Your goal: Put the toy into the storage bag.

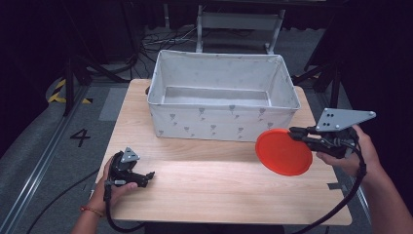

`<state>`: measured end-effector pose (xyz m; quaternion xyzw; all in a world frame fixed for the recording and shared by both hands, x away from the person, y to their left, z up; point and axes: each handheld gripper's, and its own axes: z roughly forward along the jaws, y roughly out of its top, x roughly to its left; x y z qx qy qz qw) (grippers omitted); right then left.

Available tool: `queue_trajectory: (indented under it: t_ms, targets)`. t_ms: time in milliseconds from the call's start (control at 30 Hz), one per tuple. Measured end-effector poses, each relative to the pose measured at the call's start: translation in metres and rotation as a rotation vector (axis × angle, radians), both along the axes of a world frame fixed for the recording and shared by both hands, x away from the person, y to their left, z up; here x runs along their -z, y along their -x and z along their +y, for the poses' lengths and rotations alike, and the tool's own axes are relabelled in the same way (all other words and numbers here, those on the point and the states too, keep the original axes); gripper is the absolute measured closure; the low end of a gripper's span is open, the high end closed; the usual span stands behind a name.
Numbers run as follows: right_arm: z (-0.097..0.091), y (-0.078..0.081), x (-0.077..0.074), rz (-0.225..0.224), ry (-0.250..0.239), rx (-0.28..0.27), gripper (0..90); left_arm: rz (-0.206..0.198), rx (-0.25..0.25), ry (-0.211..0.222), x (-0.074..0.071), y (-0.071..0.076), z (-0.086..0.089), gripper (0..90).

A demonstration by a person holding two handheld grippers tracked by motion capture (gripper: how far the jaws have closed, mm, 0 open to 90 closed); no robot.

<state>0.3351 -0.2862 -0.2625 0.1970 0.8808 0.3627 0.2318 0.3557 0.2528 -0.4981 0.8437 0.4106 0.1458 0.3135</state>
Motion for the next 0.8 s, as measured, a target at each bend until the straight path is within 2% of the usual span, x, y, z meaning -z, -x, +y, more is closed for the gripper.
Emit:
queue_trajectory:
  t_ms: [233, 433, 600, 800]
  targets:
    - [-0.003, -0.004, -0.018, -0.003, 0.001, -0.005, 83.5, 0.000, 0.000, 0.000, 0.000, 0.000, 0.000, 0.5]
    - [-0.001, -0.009, -0.040, -0.030, 0.010, -0.014, 83.5, 0.000, 0.000, 0.000, 0.000, 0.000, 0.000, 0.5]
    - [0.003, -0.017, -0.058, -0.057, 0.012, -0.016, 83.5, 0.001, -0.002, 0.002, 0.000, 0.000, 0.000, 0.5]
    - [0.009, -0.030, -0.073, -0.067, 0.013, -0.015, 83.5, 0.001, -0.002, 0.000, 0.000, 0.000, 0.000, 0.5]
